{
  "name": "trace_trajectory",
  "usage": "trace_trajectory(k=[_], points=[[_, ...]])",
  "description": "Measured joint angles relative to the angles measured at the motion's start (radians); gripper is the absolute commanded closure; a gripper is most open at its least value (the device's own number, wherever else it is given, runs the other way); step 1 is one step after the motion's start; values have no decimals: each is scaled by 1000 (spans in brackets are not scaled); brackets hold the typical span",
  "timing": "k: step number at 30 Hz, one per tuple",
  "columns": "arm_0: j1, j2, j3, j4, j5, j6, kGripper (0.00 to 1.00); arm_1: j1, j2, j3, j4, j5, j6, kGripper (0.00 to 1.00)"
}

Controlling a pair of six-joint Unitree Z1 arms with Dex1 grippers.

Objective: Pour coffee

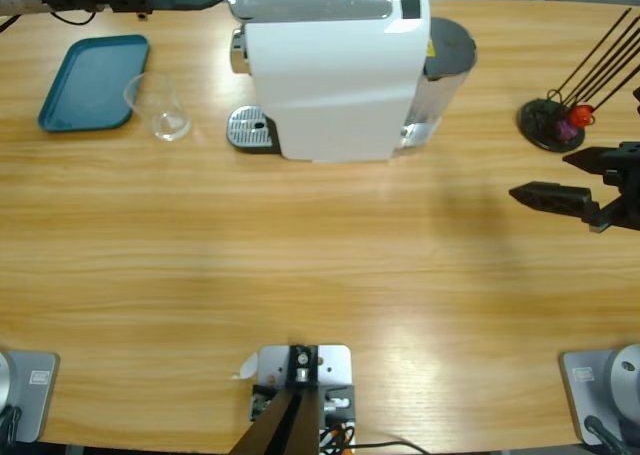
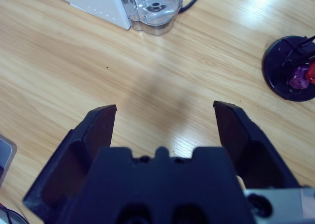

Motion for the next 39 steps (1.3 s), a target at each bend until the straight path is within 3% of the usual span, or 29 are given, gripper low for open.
trace_trajectory(k=[9,12,16,17,18,32,39], points=[[-3,15,24,0,0,0,381,0,0,0,0,0,0,142],[-11,15,24,0,0,-1,429,0,0,0,0,0,0,142],[-27,15,21,-1,0,-9,811,0,0,0,0,0,0,142],[-30,15,19,-1,0,-10,954,0,0,0,0,0,0,142],[-32,16,17,-1,0,-11,1000,0,0,0,0,-1,0,142],[-26,20,5,0,0,-11,1000,0,0,0,0,-2,0,147],[-31,-54,-78,30,0,-11,1000,0,1,-1,0,-2,0,146]])
